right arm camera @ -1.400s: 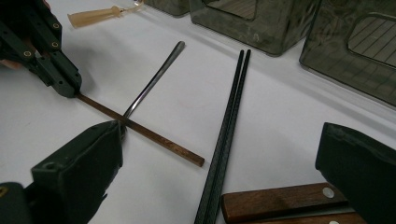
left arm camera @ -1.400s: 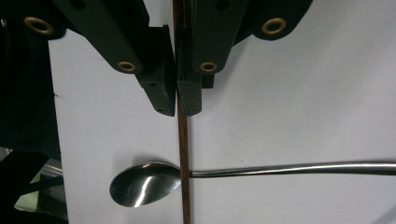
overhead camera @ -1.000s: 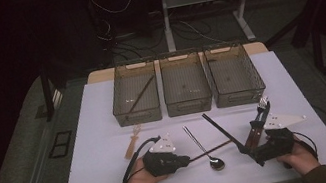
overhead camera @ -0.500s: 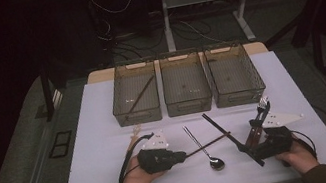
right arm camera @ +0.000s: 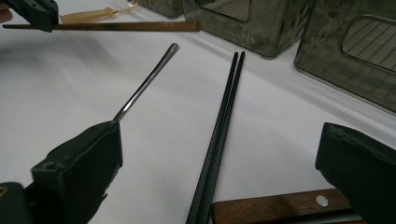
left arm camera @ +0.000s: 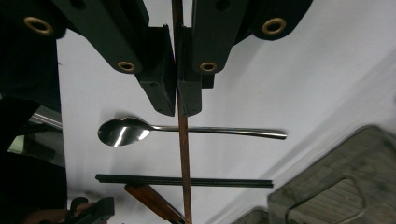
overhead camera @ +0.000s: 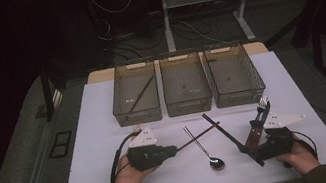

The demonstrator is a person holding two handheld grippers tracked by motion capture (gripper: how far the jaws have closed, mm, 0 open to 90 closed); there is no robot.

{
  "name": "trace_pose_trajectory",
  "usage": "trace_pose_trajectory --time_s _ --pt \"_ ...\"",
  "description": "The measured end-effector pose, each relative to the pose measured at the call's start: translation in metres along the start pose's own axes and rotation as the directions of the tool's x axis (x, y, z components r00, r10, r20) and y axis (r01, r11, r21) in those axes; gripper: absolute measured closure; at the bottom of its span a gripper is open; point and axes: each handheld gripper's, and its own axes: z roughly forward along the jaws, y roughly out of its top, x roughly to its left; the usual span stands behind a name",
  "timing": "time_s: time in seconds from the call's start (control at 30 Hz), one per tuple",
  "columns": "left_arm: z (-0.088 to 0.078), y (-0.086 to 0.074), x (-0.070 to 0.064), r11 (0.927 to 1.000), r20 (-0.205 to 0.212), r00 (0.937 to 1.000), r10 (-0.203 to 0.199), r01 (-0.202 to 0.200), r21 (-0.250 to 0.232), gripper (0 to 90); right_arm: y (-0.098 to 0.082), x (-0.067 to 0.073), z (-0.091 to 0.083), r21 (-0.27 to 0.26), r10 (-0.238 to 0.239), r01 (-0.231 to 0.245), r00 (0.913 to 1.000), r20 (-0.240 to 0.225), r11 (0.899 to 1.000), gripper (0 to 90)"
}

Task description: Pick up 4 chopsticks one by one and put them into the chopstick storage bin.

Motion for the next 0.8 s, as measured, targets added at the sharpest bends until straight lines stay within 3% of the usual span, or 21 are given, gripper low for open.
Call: trace_pose_trajectory --time_s 0.47,0.8 --pt "-0.02 -0.001 0.011 0.9986 -0.055 0.9981 -0.027 0.024 -0.048 84.8 0.0 0.0 0.0 0.001 -0.002 0.002 1.0 0.0 1.0 0.8" --pt "-0.038 0.0 0.023 0.9941 -0.11 0.9924 -0.056 0.045 -0.099 84.8 0.0 0.0 0.0 0.002 -0.009 0.009 1.0 0.0 1.0 0.9"
